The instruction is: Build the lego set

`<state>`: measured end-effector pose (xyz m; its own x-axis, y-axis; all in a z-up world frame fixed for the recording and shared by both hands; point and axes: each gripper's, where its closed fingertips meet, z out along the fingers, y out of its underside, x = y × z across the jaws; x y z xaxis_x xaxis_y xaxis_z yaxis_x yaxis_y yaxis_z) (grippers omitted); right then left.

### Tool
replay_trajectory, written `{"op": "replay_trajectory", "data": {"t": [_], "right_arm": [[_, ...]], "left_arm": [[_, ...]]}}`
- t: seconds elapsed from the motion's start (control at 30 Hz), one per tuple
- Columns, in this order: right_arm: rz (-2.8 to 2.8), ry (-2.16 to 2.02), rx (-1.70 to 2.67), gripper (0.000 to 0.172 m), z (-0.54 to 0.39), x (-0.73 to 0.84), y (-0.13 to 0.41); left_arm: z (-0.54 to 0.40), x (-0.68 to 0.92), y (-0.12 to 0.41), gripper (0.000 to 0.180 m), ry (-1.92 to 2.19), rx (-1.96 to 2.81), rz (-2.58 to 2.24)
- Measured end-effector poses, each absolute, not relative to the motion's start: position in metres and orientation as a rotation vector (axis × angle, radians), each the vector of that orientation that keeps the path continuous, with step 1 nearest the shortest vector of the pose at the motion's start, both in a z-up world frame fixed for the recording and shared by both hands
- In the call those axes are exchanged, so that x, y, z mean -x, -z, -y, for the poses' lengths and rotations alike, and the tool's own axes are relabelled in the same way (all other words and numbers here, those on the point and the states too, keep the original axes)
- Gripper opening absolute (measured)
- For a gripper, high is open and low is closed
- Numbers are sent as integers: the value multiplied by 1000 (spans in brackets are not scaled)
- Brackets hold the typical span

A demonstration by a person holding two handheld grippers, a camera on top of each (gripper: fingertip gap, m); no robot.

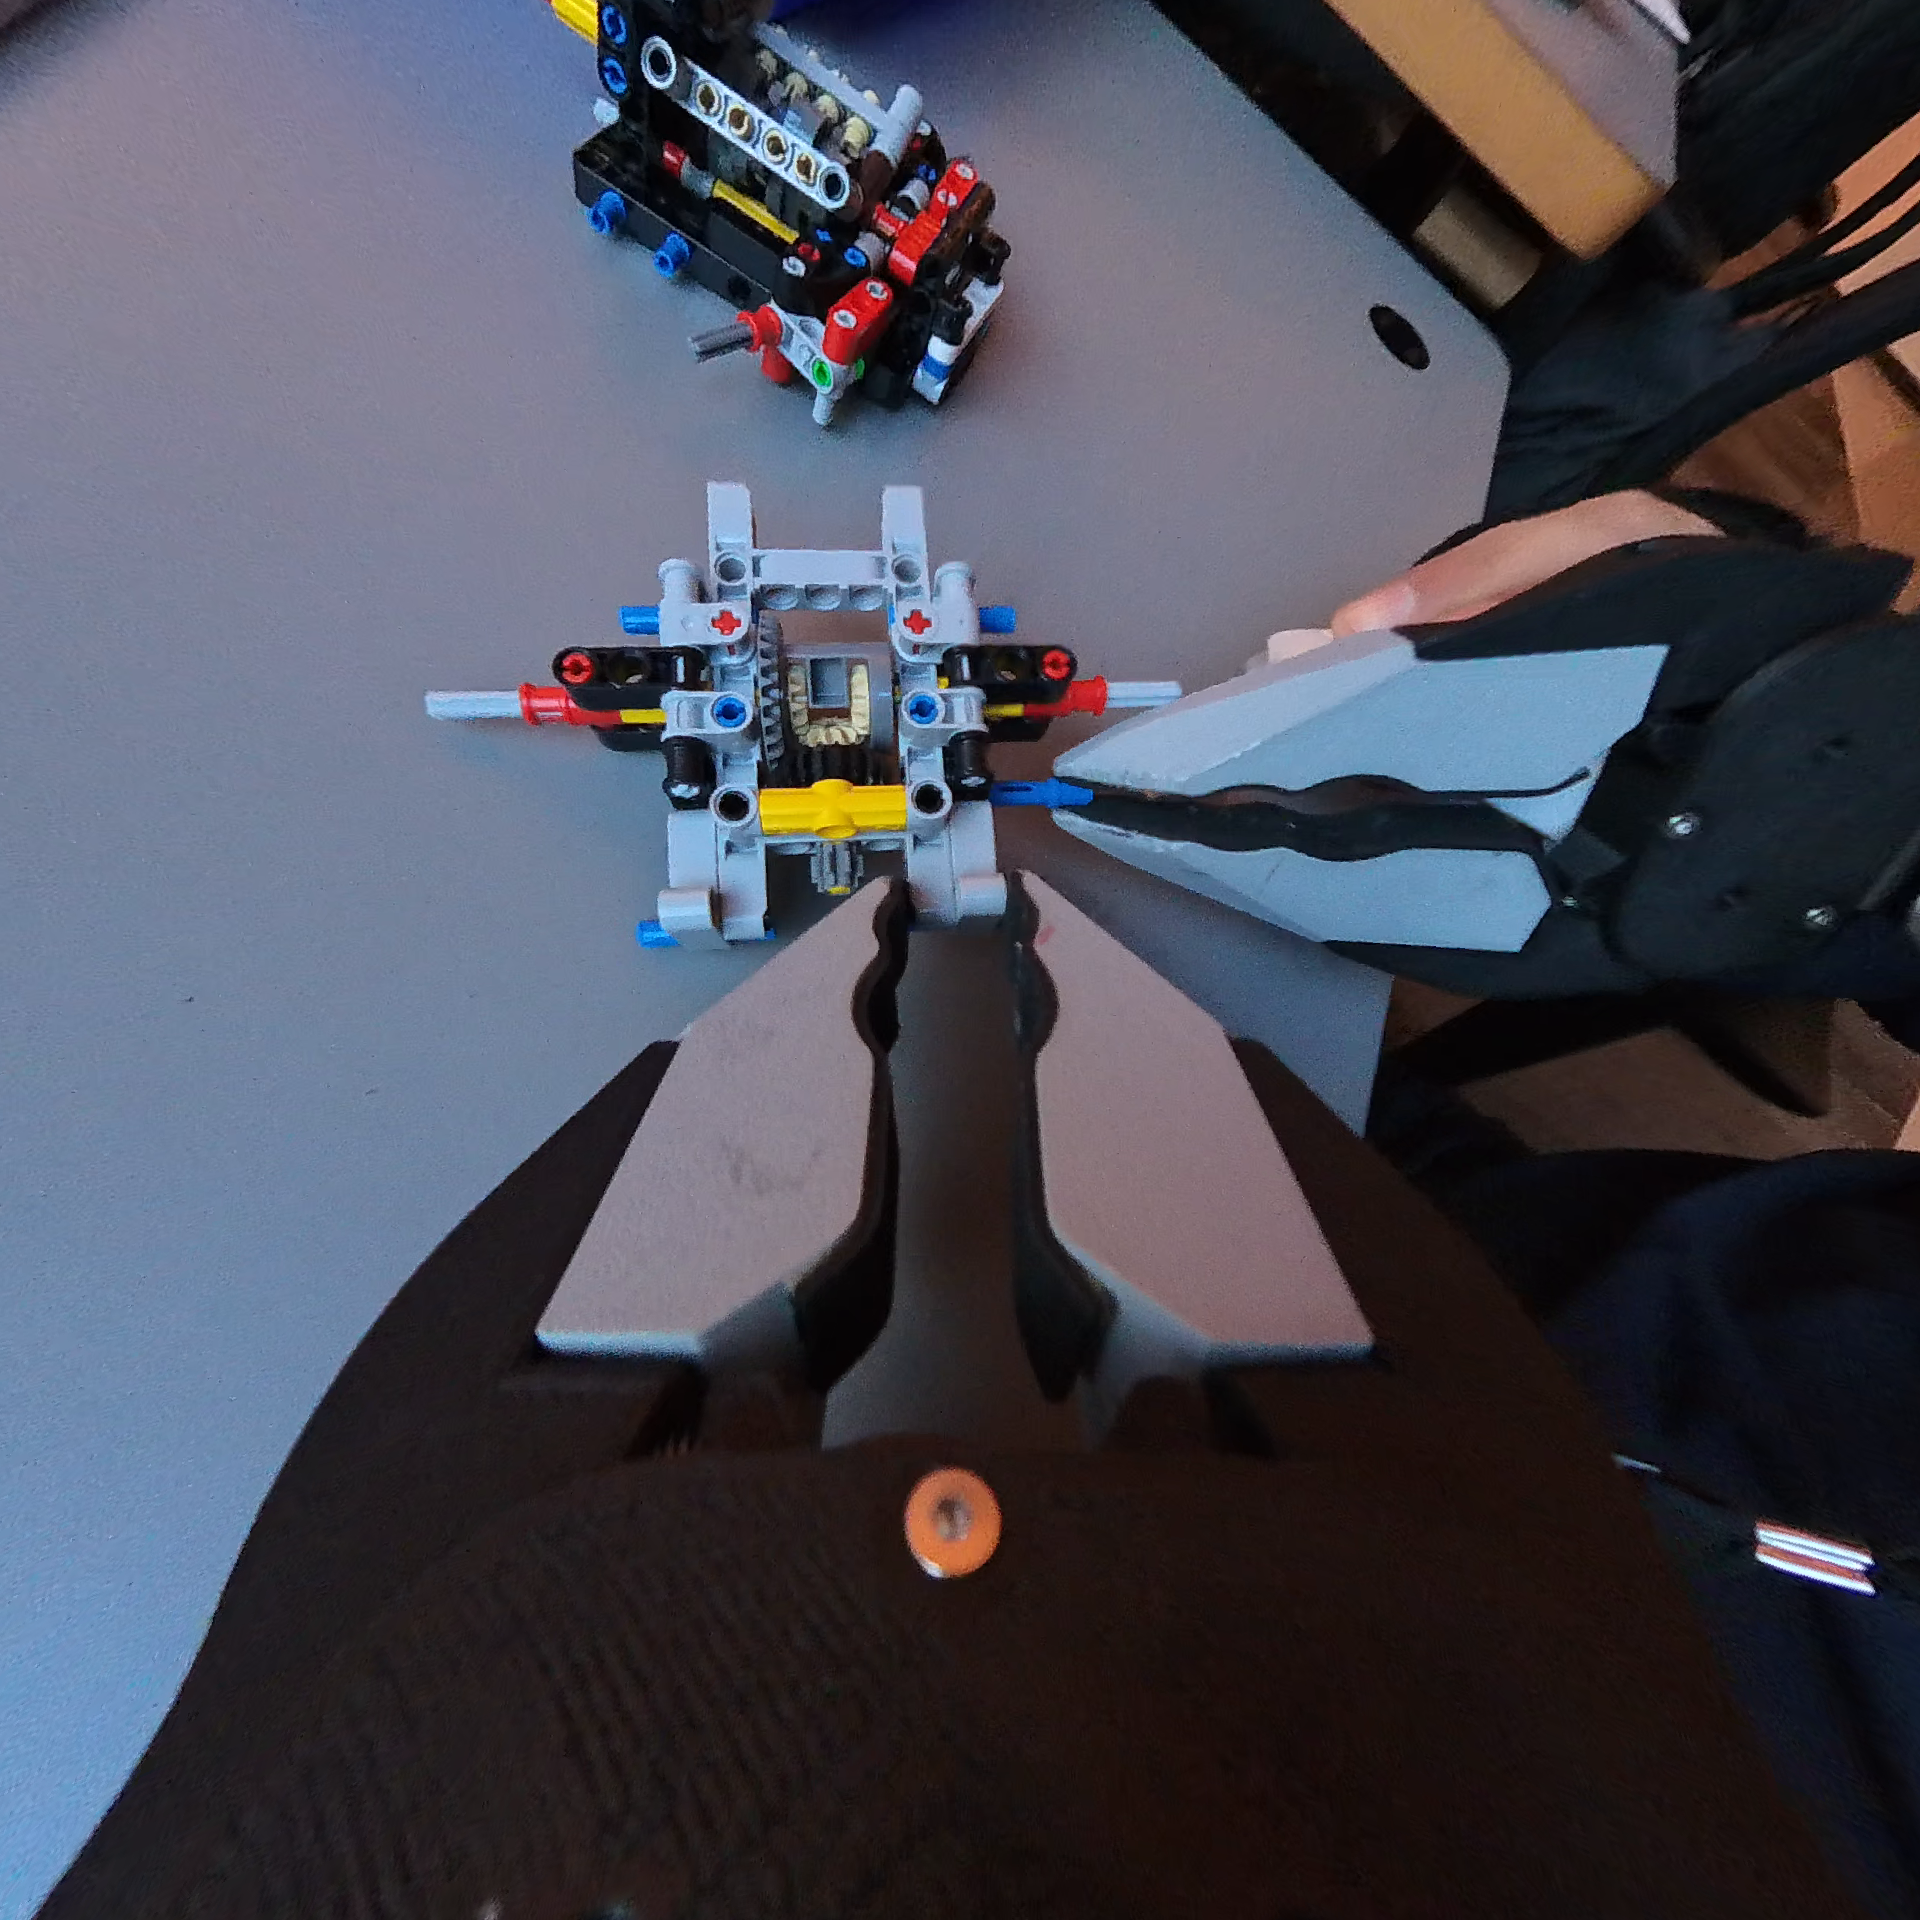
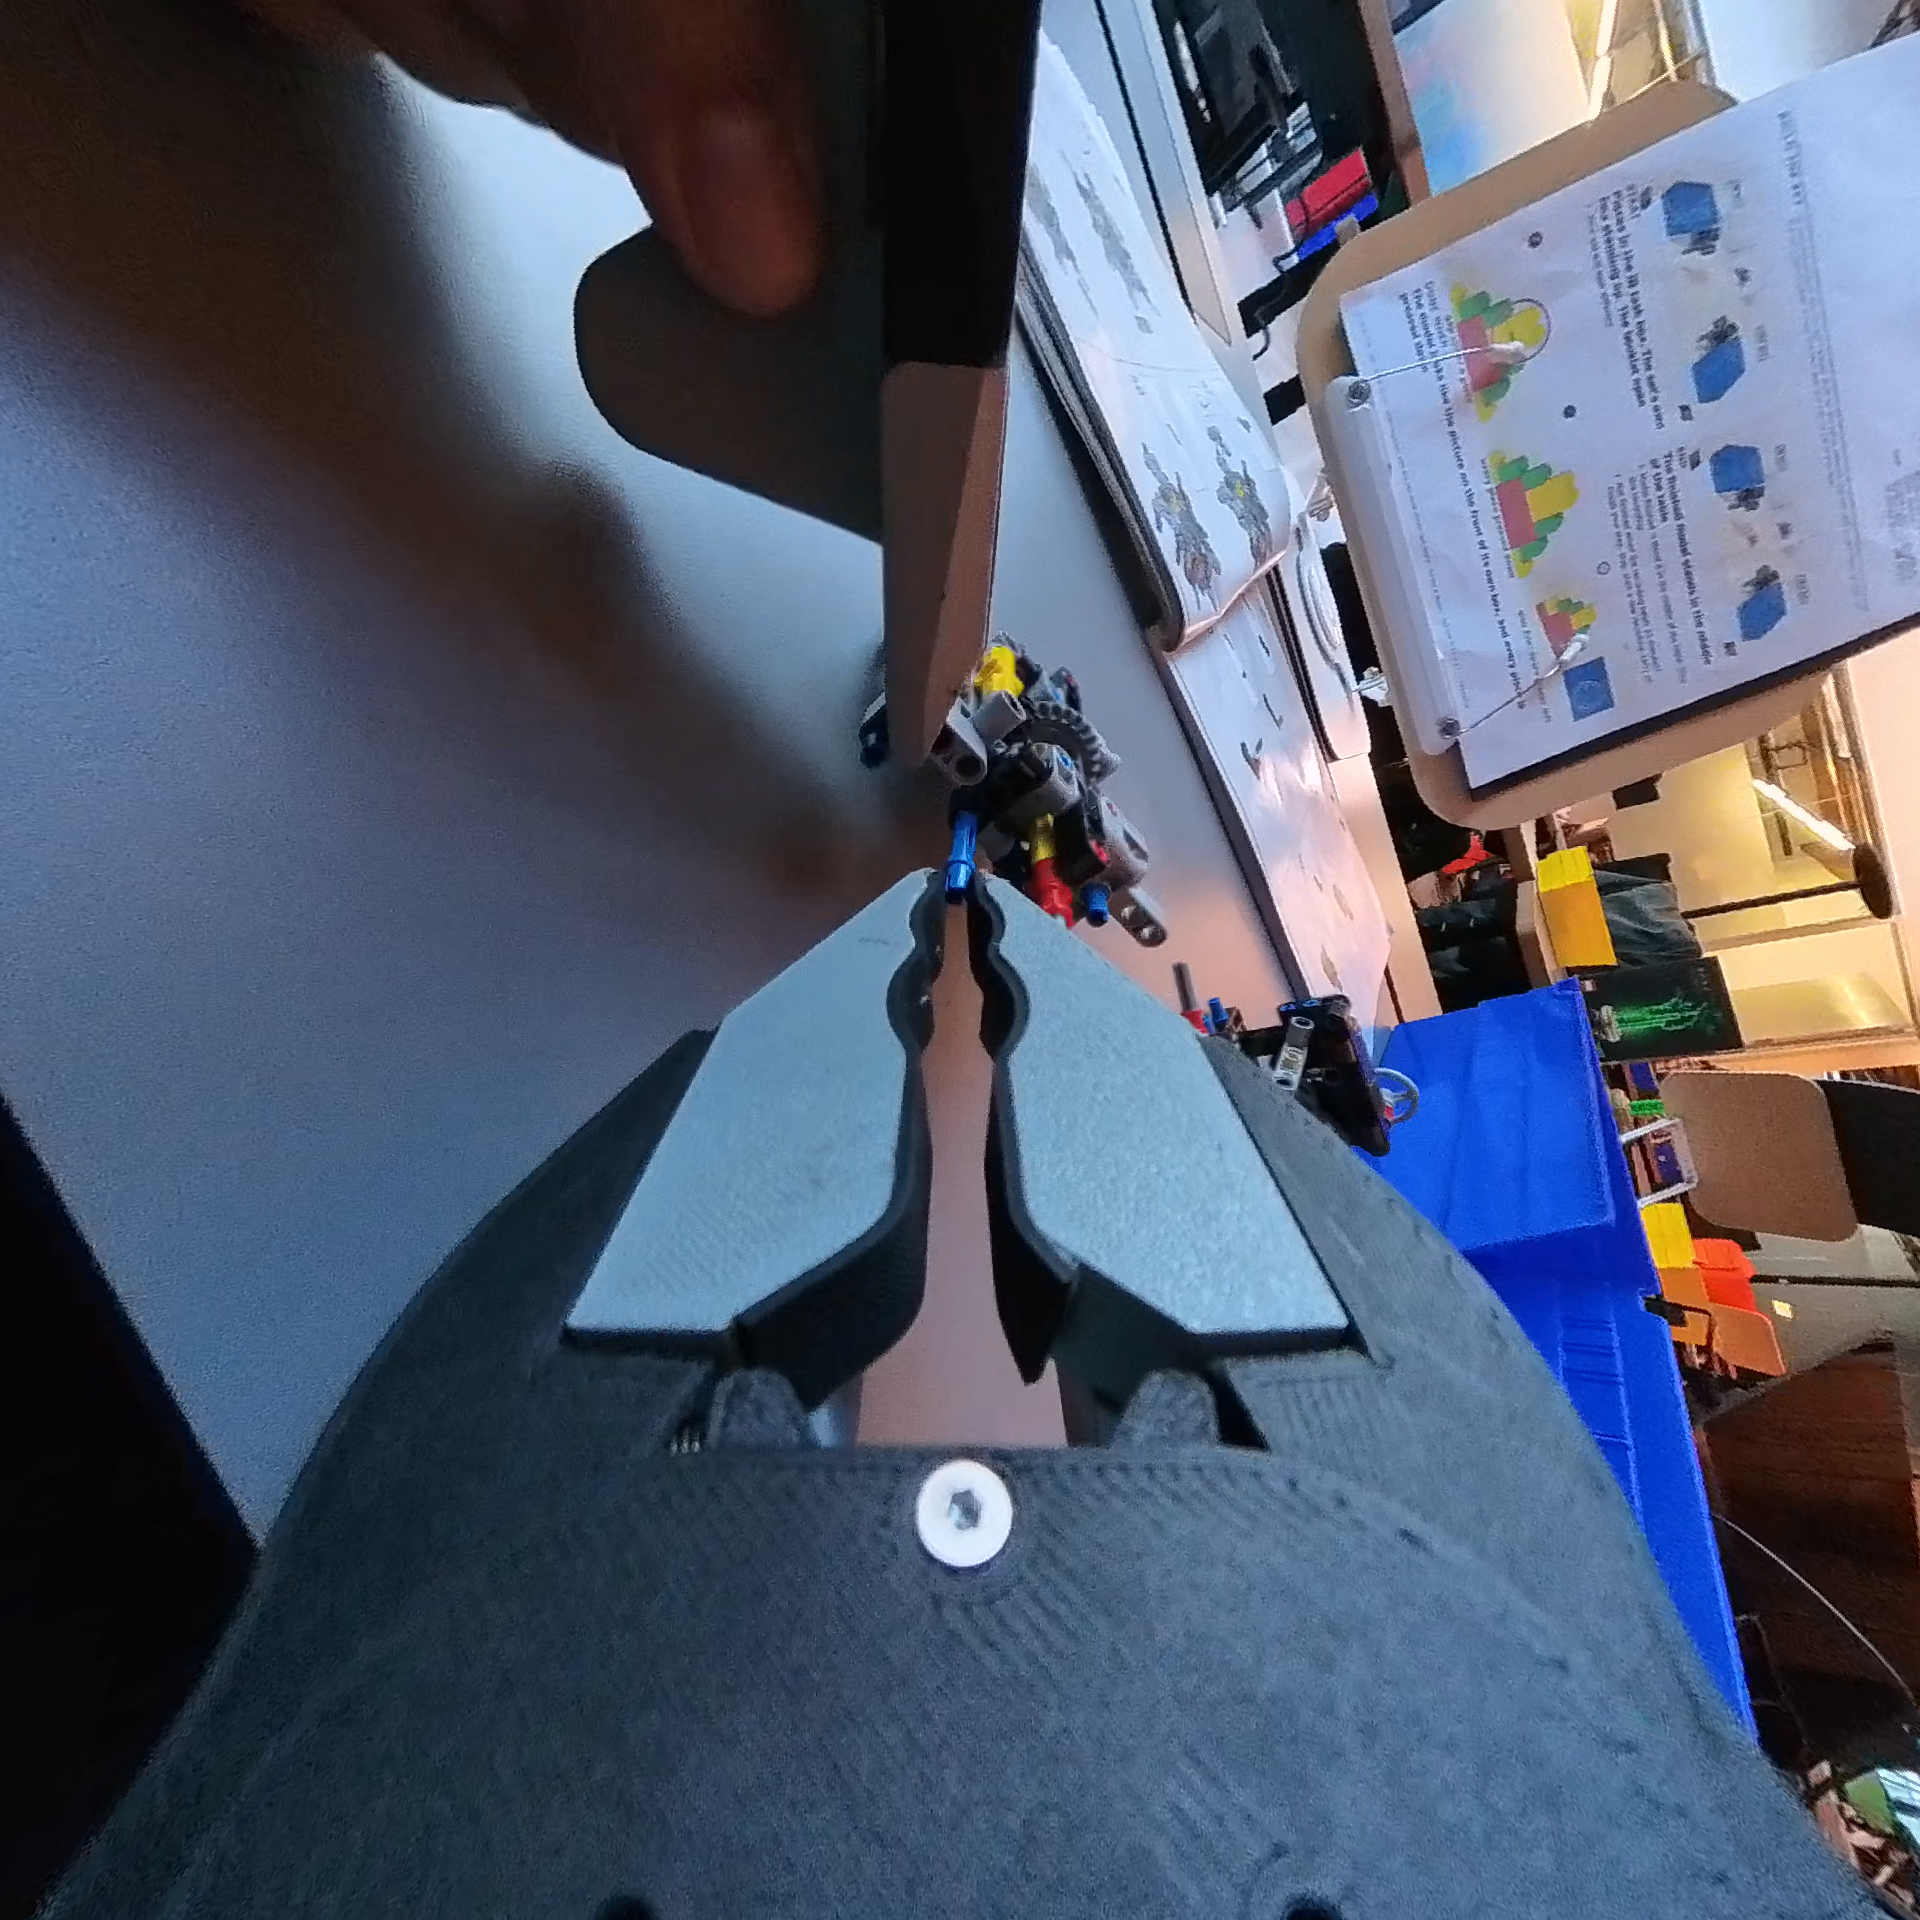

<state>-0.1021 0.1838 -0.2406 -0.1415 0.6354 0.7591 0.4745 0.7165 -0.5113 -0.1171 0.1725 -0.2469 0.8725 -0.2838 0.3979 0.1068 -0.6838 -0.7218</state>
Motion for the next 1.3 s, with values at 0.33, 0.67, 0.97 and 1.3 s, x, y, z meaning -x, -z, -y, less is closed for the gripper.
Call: {"op": "replay_trajectory", "data": {"t": [0.33,0.67,0.97,1.3], "right_arm": [[1824,-87,780,1,-174,109,247],[1777,-269,920,1,-178,101,243],[1512,-631,1127,1,-215,71,197],[1850,-752,1612,1,-247,42,267]], "left_arm": [[-170,115,259,17,502,2307,-252],[-172,114,255,17,605,2278,-156],[-180,128,255,17,546,2269,-129],[-187,140,248,17,720,2210,-19]]}}
